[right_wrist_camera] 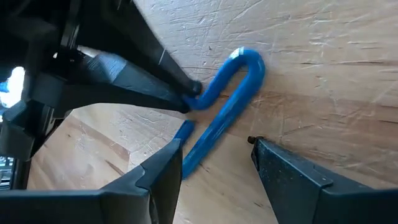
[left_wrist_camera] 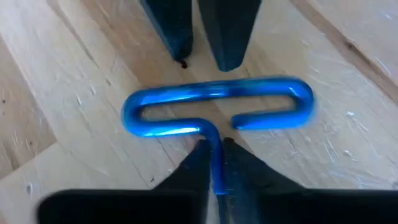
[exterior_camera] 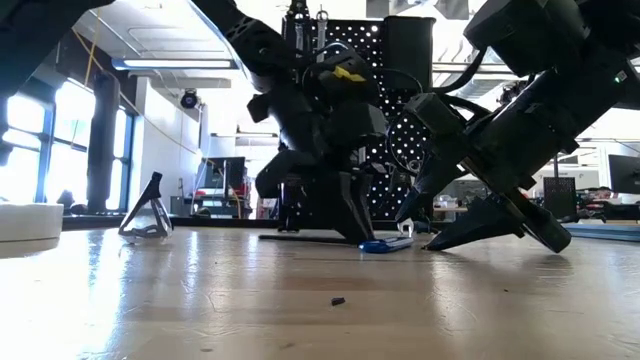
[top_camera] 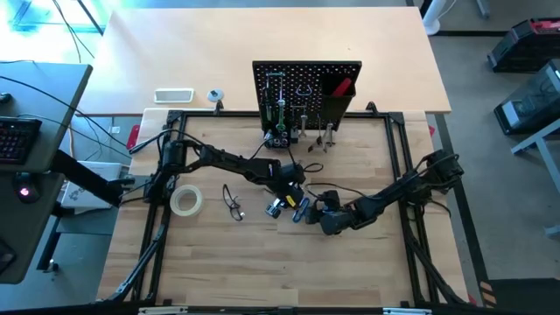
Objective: Hang tools onto peg board
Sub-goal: Put the pick tool into the black bin on the peg board
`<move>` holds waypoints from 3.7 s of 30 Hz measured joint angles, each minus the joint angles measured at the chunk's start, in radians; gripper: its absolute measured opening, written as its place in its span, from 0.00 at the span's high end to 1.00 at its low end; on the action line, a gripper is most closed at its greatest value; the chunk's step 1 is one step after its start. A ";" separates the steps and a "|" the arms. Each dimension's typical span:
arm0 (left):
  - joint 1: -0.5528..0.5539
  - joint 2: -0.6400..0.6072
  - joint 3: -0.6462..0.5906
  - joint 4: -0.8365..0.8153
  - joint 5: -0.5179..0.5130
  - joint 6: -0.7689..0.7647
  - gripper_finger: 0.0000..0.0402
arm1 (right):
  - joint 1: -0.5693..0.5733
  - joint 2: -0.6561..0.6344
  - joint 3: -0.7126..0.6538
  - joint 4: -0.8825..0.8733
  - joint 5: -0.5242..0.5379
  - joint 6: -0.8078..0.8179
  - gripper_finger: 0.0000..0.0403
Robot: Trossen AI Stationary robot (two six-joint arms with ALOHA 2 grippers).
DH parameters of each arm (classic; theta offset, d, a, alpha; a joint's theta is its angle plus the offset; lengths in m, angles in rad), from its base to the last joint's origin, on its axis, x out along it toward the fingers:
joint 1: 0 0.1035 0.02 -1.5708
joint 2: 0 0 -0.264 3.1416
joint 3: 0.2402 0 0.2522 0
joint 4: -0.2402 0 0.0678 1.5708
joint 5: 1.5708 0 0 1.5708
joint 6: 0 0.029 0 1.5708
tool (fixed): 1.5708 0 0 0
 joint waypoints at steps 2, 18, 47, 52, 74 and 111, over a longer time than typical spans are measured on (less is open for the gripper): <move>-0.002 0.001 0.000 -0.004 -0.003 0.018 0.97 | 0.000 0.000 0.000 0.000 0.000 0.000 0.50; -0.011 -0.082 -0.006 0.065 -0.019 0.002 0.99 | 0.046 0.002 -0.002 0.030 0.133 0.075 0.50; 0.047 -0.065 -0.006 -0.010 0.029 0.064 0.63 | 0.045 0.001 -0.001 0.036 0.122 0.041 0.50; 0.049 -0.043 -0.006 -0.010 0.057 0.075 0.69 | 0.044 0.001 -0.001 0.036 0.116 0.048 0.50; 0.041 -0.053 -0.006 0.038 0.019 0.134 1.00 | 0.068 -0.001 0.001 0.037 0.077 0.113 0.50; 0.139 -0.024 0.010 -0.221 0.101 0.001 0.79 | -0.047 0.001 -0.001 -0.064 0.141 -0.088 0.50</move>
